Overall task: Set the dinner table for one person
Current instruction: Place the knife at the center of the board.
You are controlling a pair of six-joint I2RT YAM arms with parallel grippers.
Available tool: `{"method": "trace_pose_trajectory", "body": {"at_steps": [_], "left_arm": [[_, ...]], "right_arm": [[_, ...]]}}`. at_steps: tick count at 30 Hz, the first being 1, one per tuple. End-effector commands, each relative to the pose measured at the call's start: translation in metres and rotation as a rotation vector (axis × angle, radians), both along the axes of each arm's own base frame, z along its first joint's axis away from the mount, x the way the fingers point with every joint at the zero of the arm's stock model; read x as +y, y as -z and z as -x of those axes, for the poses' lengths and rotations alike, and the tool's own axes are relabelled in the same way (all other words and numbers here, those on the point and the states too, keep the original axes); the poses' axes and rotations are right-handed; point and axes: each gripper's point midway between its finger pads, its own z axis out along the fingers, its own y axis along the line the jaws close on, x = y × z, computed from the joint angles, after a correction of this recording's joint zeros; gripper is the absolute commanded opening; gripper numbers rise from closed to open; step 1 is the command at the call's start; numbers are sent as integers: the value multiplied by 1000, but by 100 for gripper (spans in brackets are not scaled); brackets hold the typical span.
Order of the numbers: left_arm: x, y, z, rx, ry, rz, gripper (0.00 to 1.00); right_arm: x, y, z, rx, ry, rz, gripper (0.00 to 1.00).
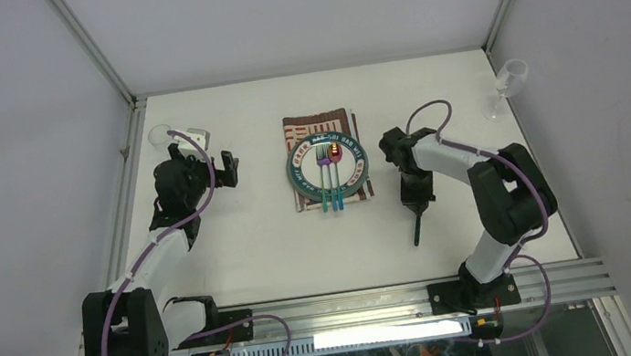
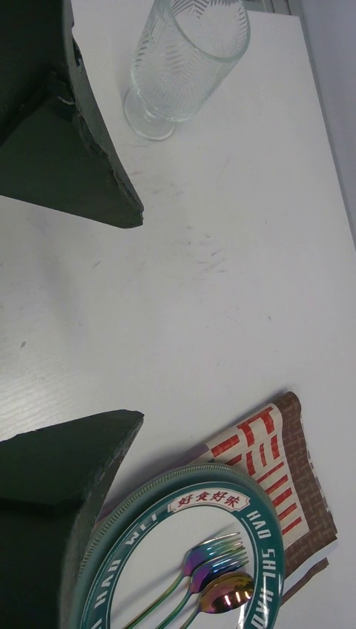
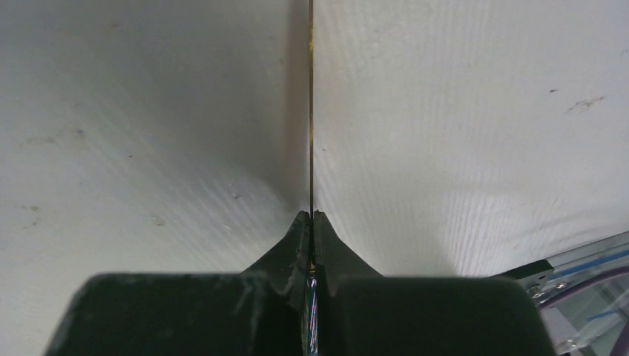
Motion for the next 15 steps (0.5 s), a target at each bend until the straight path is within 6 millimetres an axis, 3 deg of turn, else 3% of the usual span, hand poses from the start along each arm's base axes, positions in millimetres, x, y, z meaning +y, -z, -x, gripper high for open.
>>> {"method": "trace_pose_trajectory", "body": {"at_steps": [1,11,15], "left_arm": [[-7,-18,-1,-61,42,11,99],[-6,-19,0,-67,38,7,99],[-6,-19,0,-68,36,3,99]], "right_arm": [[0,-12,-16,-150,122,-62,0],[-14,-5,-10,-139,188,-87,0],[-17,-8,-2,-108,210,-77,11]]}}
